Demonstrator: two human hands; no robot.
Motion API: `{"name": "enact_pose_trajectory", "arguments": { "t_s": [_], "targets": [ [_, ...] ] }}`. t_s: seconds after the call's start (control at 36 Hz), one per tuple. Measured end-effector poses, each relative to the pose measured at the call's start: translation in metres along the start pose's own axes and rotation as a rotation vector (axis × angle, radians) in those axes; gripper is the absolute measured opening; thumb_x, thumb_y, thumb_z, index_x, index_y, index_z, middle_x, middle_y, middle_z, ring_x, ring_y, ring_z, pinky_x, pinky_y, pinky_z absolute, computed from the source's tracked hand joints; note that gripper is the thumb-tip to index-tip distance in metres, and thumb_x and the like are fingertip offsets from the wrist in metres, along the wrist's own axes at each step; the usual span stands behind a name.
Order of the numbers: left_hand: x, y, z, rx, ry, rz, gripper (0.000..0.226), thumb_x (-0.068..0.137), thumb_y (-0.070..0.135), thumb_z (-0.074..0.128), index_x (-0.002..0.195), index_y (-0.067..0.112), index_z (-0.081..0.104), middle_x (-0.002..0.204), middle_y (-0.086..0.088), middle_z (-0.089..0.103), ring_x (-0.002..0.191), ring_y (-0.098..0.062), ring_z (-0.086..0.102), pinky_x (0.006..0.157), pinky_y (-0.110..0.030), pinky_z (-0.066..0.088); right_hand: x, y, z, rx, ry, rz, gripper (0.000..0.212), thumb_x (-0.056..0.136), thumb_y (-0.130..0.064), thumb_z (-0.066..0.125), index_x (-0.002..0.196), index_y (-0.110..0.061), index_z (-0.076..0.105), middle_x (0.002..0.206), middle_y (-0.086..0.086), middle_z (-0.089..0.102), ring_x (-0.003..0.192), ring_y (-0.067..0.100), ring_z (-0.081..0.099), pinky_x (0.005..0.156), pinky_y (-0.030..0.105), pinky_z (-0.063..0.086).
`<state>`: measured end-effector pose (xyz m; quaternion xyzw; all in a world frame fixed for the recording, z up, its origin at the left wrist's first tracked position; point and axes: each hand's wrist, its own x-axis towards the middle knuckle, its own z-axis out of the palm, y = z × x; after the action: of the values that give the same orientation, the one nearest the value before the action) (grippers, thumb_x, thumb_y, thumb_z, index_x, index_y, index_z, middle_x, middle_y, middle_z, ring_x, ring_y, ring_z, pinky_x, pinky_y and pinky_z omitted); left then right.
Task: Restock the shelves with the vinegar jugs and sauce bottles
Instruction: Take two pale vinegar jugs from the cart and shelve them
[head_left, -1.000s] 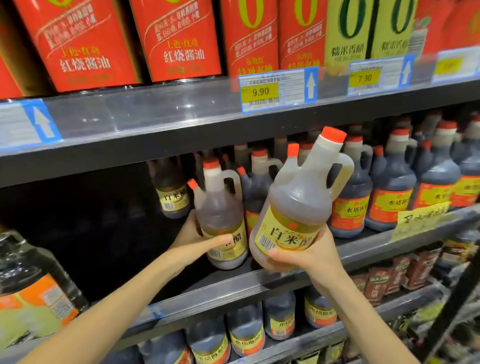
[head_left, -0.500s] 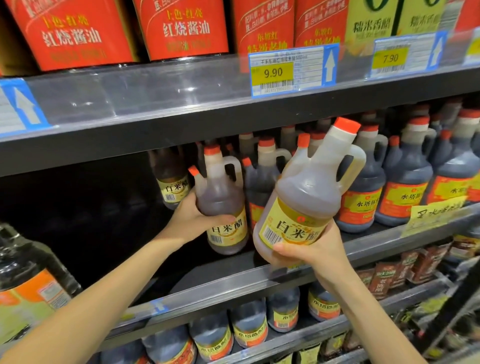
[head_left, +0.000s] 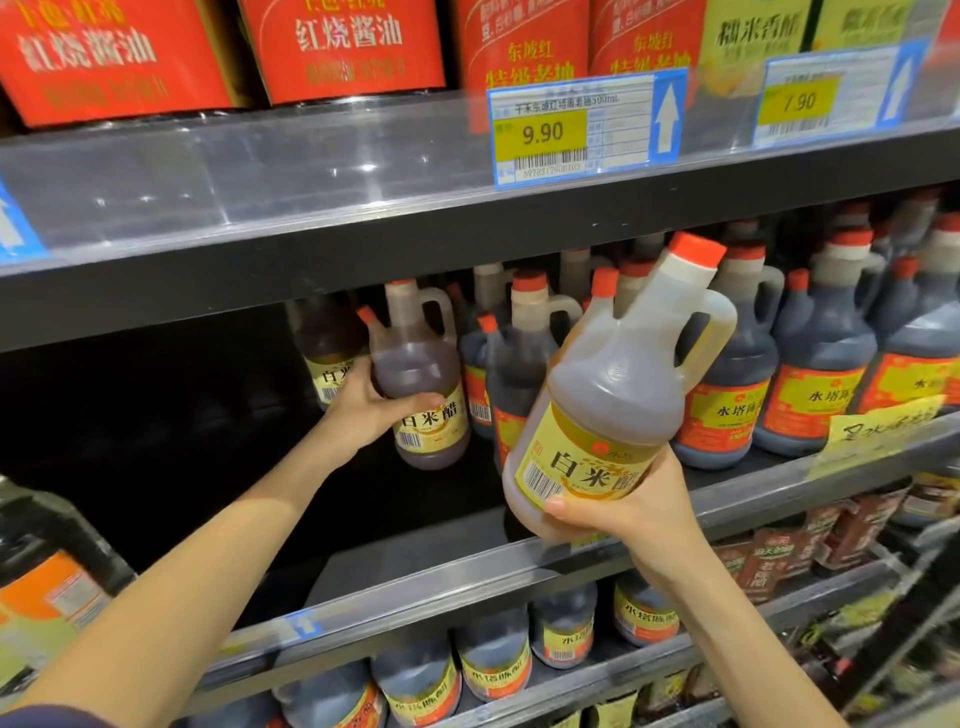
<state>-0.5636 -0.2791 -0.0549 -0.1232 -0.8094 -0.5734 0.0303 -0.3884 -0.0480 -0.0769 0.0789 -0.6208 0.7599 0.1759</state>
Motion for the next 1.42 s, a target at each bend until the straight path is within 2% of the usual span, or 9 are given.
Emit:
{"name": "enact_pose_trajectory", "arguments": {
  "t_s": [0.11,0.5,0.69,0.86,0.97,1.06,1.14,1.31,1.42],
  "targets": [
    [0.008,-0.007,-0.003,0.012,0.005,0.016,0.104,0.033,0.059,0.091,0.120,0.012,0.058,0.115,-0.005,0.068,0.109,-0.021,0.064,0.093,-0.048,0.052,0.000,0.000,-0.001,-0.007,-0.009,0.014,0.063,0.047,0.009,0.084,0.105,-0.001,0.061,0.094,0.010,0.074,0.091,0.022,0.071,0.068,0.025,0.056],
    [0.026,-0.003,0.005,0.057,-0.022,-0.002,0.042,0.062,0.022,0.084,0.098,0.025,0.063,0.105,0.002,0.068,0.109,-0.019,0.063,0.098,-0.044,0.049,-0.006,-0.006,-0.001,-0.031,-0.038,0.027,0.062,0.048,0.010,0.080,0.105,-0.004,0.060,0.093,0.004,0.075,0.090,0.017,0.071,0.067,0.021,0.055],
    [0.005,0.000,0.015,-0.023,0.089,-0.067,0.099,0.040,0.048,0.088,0.124,0.009,0.054,0.119,-0.005,0.065,0.113,-0.020,0.060,0.097,-0.041,0.050,-0.007,0.000,-0.002,-0.097,-0.029,0.045,0.072,0.047,0.005,0.084,0.113,-0.004,0.058,0.101,0.007,0.073,0.095,0.020,0.070,0.072,0.025,0.056],
    [-0.056,0.023,0.033,-0.171,0.181,0.091,0.070,0.065,0.031,0.081,0.127,0.017,0.052,0.123,0.005,0.061,0.114,-0.007,0.057,0.089,-0.015,0.046,-0.008,0.005,0.003,-0.132,-0.047,0.047,0.082,0.043,-0.003,0.089,0.118,-0.003,0.055,0.104,0.006,0.072,0.097,0.019,0.069,0.074,0.025,0.056],
    [-0.102,0.048,0.031,-0.064,-0.230,0.220,0.091,0.048,0.058,0.083,0.128,0.040,0.042,0.137,0.014,0.050,0.126,0.000,0.048,0.103,-0.021,0.039,-0.008,0.008,0.013,-0.149,-0.044,0.043,0.085,0.039,-0.012,0.091,0.116,-0.004,0.056,0.102,0.006,0.072,0.097,0.019,0.069,0.074,0.025,0.056],
    [-0.119,0.065,0.031,0.058,-0.421,0.302,0.102,0.050,0.044,0.086,0.138,0.033,0.036,0.138,0.018,0.049,0.128,0.001,0.045,0.104,-0.022,0.040,-0.009,0.008,0.023,-0.134,-0.053,0.037,0.095,0.039,-0.023,0.090,0.124,-0.004,0.052,0.109,0.007,0.070,0.102,0.018,0.068,0.078,0.026,0.055],
    [-0.128,0.081,0.034,0.063,-0.388,0.313,0.090,0.049,0.036,0.090,0.125,0.041,0.042,0.121,0.029,0.057,0.115,0.008,0.053,0.087,-0.009,0.046,-0.010,0.011,0.031,-0.148,-0.063,0.036,0.104,0.037,-0.027,0.093,0.129,-0.009,0.048,0.118,0.005,0.067,0.109,0.015,0.065,0.084,0.027,0.055],
    [-0.132,0.085,0.024,0.107,-0.256,0.364,0.077,0.050,0.033,0.086,0.116,0.041,0.047,0.110,0.028,0.060,0.107,0.011,0.057,0.084,-0.005,0.045,-0.012,0.016,0.039,-0.194,-0.166,0.010,0.078,0.051,0.015,0.084,0.120,-0.007,0.054,0.112,0.004,0.070,0.104,0.015,0.067,0.078,0.023,0.055],
    [-0.135,0.080,0.016,0.132,-0.229,0.399,0.079,0.052,0.023,0.089,0.118,0.038,0.047,0.108,0.031,0.059,0.108,0.012,0.056,0.083,-0.003,0.044,-0.005,0.020,0.046,-0.261,-0.142,-0.016,0.080,0.047,-0.001,0.091,0.118,-0.006,0.055,0.113,0.002,0.069,0.107,0.014,0.065,0.083,0.026,0.055]
  ]
}}
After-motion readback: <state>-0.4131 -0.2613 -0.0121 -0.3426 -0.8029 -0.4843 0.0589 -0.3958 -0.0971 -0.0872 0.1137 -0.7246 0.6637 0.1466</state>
